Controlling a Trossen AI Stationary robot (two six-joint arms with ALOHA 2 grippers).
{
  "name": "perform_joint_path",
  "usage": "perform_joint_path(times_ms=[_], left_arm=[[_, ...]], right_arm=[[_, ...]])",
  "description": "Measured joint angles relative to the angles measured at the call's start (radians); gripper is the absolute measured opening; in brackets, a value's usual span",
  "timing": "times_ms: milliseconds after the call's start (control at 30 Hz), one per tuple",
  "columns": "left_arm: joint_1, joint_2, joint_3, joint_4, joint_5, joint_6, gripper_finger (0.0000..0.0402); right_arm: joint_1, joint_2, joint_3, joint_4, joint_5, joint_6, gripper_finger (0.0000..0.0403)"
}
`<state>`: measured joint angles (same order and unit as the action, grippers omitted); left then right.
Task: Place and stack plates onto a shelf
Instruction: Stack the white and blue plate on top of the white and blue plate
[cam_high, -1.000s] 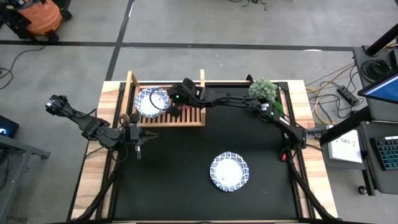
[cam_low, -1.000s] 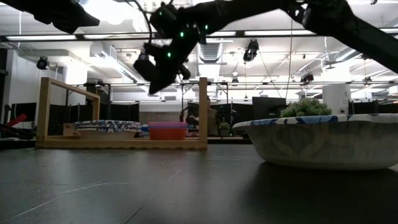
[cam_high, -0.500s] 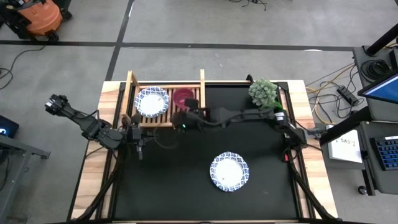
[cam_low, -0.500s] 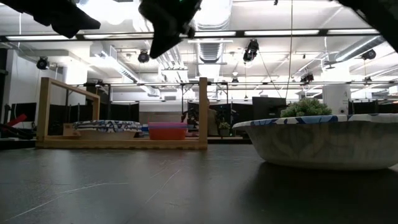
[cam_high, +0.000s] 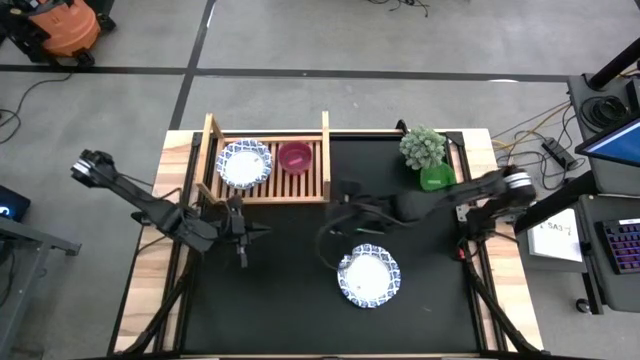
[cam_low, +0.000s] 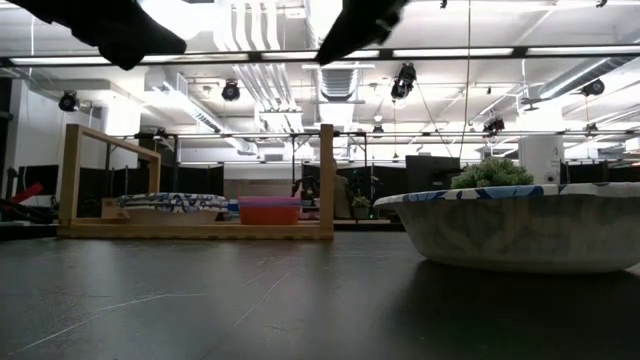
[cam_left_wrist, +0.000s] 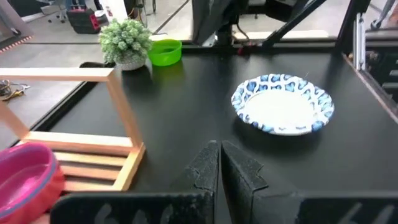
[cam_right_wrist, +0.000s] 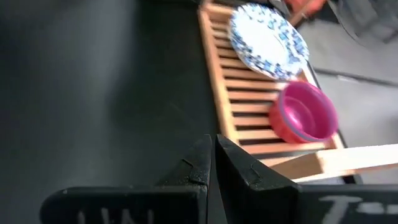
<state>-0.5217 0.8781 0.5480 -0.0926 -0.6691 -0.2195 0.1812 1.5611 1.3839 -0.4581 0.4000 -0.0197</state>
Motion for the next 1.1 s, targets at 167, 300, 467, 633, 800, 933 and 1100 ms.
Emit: perform_joint_path(times_ms=[167, 300, 467, 633, 800, 933, 1100], left_arm=[[0.0, 0.095, 0.018, 0.12, 0.0, 0.0, 0.0001], [0.0, 0.171, 0.046, 0.174, -0.001, 0.0, 0.0001], [0.002, 0.268, 0.122, 0.178, -0.002, 0.0, 0.0001], [0.019, 0.387, 0.22, 0.173, -0.003, 0.014, 0.0001], [0.056, 0.517, 0.322, 0.171, 0.0, 0.037, 0.0003], [0.103, 0.613, 0.41, 0.137, 0.05, 0.033, 0.0018], [0.176, 0.715, 0.486, 0.116, 0.191, -0.018, 0.0057]], right_arm=[[0.04, -0.169, -0.258, 0.217, -0.015, -0.027, 0.0013], [0.053, -0.289, -0.429, 0.375, -0.015, -0.061, 0.0013], [0.052, -0.423, -0.592, 0.518, -0.015, -0.116, 0.0013], [0.052, -0.528, -0.672, 0.582, -0.016, -0.177, 0.0013], [0.052, -0.603, -0.748, 0.626, -0.104, -0.241, 0.0013], [0.052, -0.654, -0.796, 0.688, -0.121, -0.286, 0.0013], [0.052, -0.706, -0.834, 0.672, -0.146, -0.288, 0.0013]])
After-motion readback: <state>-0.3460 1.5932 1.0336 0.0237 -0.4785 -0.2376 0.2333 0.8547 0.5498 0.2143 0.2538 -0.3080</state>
